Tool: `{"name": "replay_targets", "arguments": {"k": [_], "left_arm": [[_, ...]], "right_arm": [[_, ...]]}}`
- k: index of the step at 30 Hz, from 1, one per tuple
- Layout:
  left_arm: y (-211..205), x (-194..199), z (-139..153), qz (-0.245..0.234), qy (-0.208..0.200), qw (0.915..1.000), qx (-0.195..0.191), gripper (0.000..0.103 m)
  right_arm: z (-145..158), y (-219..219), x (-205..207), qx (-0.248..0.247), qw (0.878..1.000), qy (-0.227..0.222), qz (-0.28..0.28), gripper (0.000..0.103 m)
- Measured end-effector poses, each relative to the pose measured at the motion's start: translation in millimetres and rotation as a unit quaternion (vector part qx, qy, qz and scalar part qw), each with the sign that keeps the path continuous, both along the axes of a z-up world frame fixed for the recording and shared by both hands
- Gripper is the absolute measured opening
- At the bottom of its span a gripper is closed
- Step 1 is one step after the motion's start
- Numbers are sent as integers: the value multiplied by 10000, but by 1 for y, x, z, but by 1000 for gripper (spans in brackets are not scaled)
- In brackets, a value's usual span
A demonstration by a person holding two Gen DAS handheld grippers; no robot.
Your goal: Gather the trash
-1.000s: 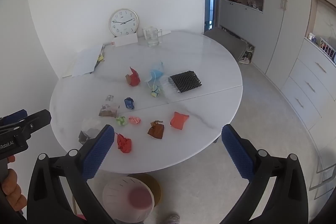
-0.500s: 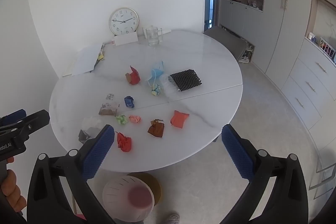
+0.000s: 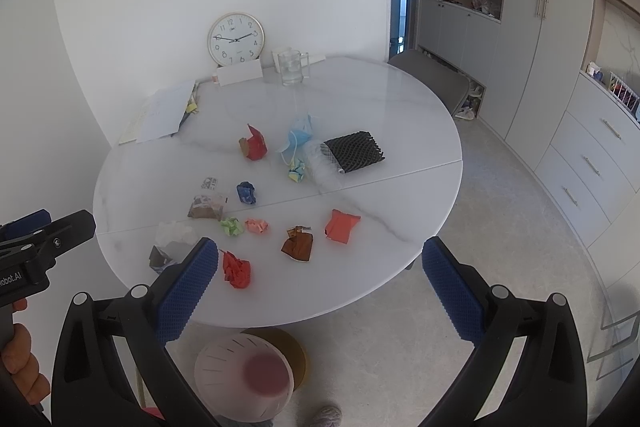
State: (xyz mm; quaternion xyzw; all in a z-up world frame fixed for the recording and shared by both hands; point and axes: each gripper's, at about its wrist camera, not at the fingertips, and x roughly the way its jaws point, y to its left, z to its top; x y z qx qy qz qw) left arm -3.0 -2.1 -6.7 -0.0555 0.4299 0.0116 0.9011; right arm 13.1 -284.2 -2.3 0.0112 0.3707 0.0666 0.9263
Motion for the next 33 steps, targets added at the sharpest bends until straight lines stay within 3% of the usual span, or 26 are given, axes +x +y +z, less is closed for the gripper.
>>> {"name": "replay_targets", "arguments": {"k": [33], "left_arm": [[9, 11, -3, 21, 154, 9999, -54, 95]], "right_arm": [[-7, 0, 9, -17, 10000, 73, -41, 101]]}}
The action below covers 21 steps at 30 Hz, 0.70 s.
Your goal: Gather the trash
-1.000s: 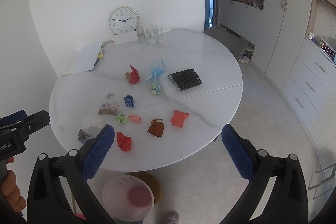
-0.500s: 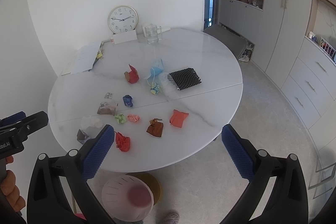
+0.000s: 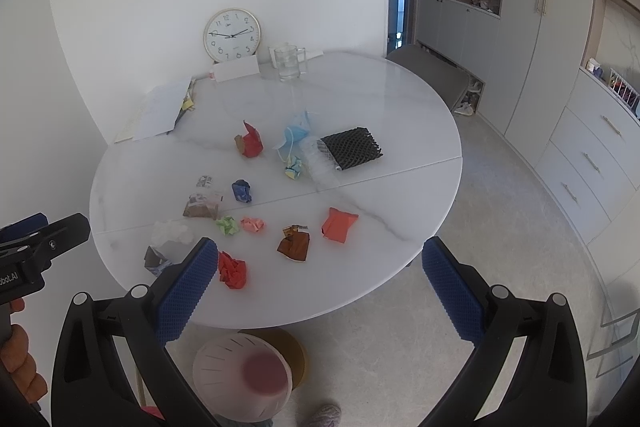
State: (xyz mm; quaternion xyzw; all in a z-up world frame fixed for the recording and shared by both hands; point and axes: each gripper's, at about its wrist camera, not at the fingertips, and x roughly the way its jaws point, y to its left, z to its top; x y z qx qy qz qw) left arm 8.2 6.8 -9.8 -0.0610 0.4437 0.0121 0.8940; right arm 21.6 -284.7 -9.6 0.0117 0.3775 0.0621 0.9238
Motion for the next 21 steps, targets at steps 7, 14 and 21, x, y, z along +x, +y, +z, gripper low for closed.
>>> {"name": "replay_targets", "arguments": {"k": [7, 14, 21], "left_arm": [[0, 0, 0, 1, 15, 10000, 5, 95], [-1, 1, -1, 6, 25, 10000, 19, 95], [-1, 1, -1, 1, 28, 10000, 19, 95]], "right_arm": [[-1, 1, 1, -15, 10000, 33, 4, 101], [-1, 1, 2, -17, 10000, 56, 2, 101], [-2, 3, 2, -23, 10000, 56, -16, 101]]}}
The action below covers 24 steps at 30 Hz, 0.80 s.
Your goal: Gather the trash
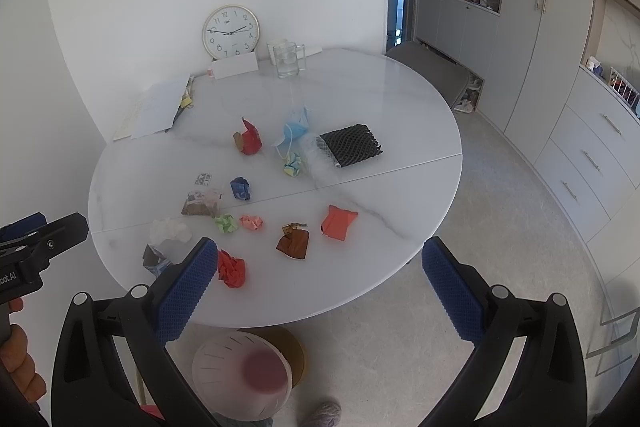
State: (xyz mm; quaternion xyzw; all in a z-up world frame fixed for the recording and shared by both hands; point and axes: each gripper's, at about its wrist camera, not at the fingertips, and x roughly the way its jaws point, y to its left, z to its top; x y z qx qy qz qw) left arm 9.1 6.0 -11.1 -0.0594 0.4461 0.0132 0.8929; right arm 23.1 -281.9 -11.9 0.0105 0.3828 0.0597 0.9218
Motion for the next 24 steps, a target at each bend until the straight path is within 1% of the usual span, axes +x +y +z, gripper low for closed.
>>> {"name": "replay_targets", "arguments": {"k": [9, 11, 14, 17, 20, 22, 23, 24], "left_arm": [[0, 0, 0, -5, 0, 10000, 8, 95], [0, 1, -1, -50, -6, 10000, 18, 95], [2, 1, -6, -263, -24, 9996, -34, 95], [6, 2, -18, -259, -64, 9996, 101, 95], [18, 3, -35, -279, -27, 9996, -106, 95], [31, 6, -51, -212, 93, 9994, -265, 95], [36, 7, -58, -172, 140, 9994, -277, 95], [43, 9, -68, -99, 205, 9995, -198, 95]], "right_arm": [[-1, 1, 1, 11, 10000, 11, 5, 101], [-2, 1, 2, 8, 10000, 13, 12, 101], [-7, 1, 2, 27, 10000, -63, 57, 101], [-17, 4, 4, 46, 9999, -64, 143, 101], [-33, 8, 8, 127, 9997, -23, 194, 101], [-47, 13, 10, 235, 9994, -13, 250, 101], [-54, 16, 11, 274, 9992, -27, 286, 101], [-61, 20, 12, 276, 9991, -32, 322, 101]]}}
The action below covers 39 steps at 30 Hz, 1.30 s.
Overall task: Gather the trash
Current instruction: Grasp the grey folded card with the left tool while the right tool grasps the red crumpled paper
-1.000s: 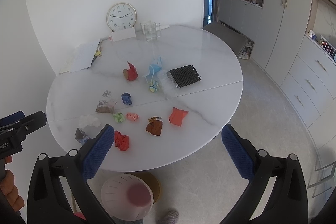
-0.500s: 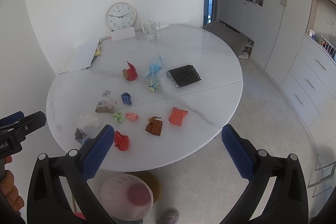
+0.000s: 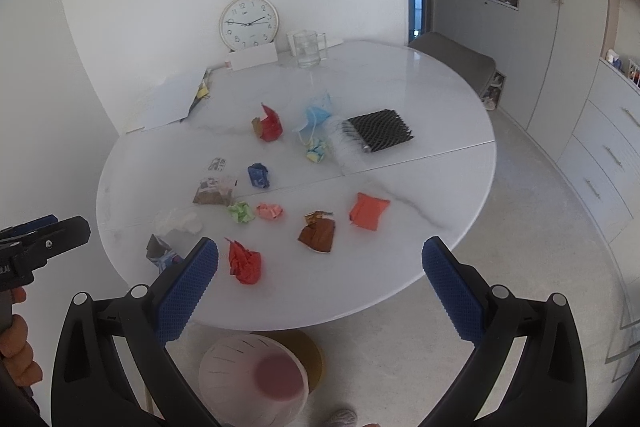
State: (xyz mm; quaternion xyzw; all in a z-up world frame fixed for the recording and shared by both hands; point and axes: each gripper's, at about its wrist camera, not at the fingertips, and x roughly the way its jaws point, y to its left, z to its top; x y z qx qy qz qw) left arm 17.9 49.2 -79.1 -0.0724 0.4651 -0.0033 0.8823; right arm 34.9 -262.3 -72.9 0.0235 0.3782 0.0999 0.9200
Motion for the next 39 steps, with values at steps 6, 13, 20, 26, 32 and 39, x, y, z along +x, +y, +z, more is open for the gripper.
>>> {"name": "replay_targets", "arguments": {"k": [6, 13, 20, 26, 32, 39], "left_arm": [[36, 12, -57, 109, 146, 9981, 580, 95], [68, 47, -125, -19, 420, 9976, 555, 95], [78, 77, -177, 76, 755, 9971, 80, 95], [82, 86, -184, 226, 1020, 9940, -310, 95], [92, 82, -172, 517, 847, 9931, -618, 95], [71, 99, -198, 635, 1162, 9910, 222, 75]], "right_arm": [[-60, 37, 18, -324, 9972, 611, 297, 101], [-114, 67, 38, -21, 9967, 721, 368, 101], [-148, 88, 56, -143, 9953, 926, 262, 101], [-158, 91, 59, -164, 9951, 977, 67, 101], [-150, 94, 58, -216, 9957, 870, 241, 101], [-156, 97, 73, -240, 9929, 994, 609, 101]]}}
